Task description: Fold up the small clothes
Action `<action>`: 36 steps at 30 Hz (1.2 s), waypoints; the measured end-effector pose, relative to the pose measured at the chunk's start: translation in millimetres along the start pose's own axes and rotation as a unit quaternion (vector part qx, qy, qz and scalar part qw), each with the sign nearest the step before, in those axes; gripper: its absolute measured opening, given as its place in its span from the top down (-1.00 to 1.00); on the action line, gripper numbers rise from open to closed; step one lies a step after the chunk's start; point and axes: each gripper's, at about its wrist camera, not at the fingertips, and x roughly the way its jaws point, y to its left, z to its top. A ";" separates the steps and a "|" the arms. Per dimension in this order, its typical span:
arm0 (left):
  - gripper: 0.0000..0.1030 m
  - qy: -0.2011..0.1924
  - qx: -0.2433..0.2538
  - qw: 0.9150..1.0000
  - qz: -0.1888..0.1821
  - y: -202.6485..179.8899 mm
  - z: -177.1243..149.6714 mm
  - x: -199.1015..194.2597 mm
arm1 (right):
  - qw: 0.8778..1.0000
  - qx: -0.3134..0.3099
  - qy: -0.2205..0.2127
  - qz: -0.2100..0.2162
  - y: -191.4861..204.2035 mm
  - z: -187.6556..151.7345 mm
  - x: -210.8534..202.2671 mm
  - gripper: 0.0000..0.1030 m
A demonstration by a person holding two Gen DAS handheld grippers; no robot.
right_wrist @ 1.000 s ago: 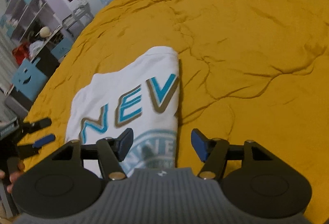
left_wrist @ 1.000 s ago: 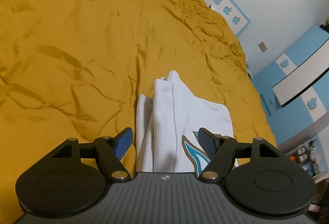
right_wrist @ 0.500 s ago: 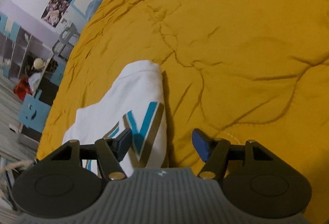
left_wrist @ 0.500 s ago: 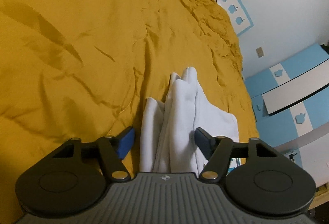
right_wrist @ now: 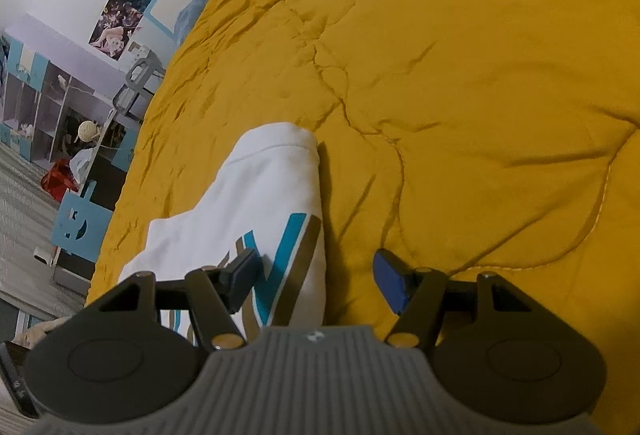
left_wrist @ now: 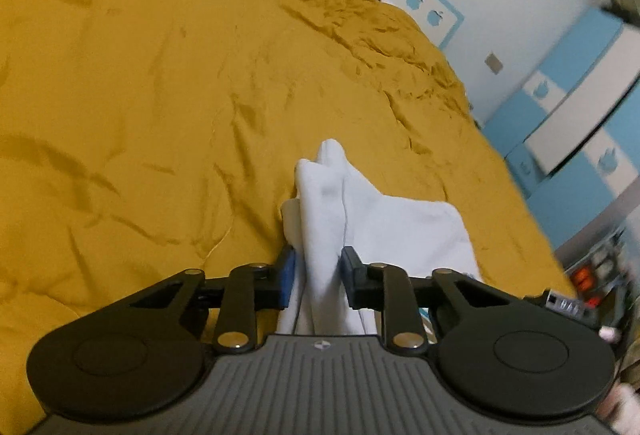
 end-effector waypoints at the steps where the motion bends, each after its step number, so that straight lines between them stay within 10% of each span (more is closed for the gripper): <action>1: 0.52 -0.001 0.008 1.000 0.004 -3.5 -0.5 -1.1 | 1.000 -0.001 0.001 0.000 -0.4 0.0 -0.2 -0.17; 8: 0.53 0.009 0.013 1.000 0.014 -6.2 4.3 8.4 | 1.000 -0.004 0.002 -0.001 -1.0 -0.4 -0.8 -0.17; 14: 0.09 0.056 -0.108 0.992 -0.044 37.3 12.8 37.1 | 1.000 -0.003 0.008 0.006 -3.4 2.8 -0.5 -0.23; 22: 0.15 0.057 -0.162 0.983 -0.064 48.7 20.1 56.0 | 0.996 0.057 0.019 0.062 -11.4 17.2 20.6 -0.23; 31: 0.48 0.039 -0.150 0.988 -0.025 24.9 23.9 41.3 | 0.995 0.071 0.051 0.054 5.9 19.7 42.7 0.68; 36: 0.53 -0.001 -0.109 0.994 -0.019 -12.6 27.6 6.9 | 0.998 0.007 0.016 0.065 41.6 18.6 9.2 0.79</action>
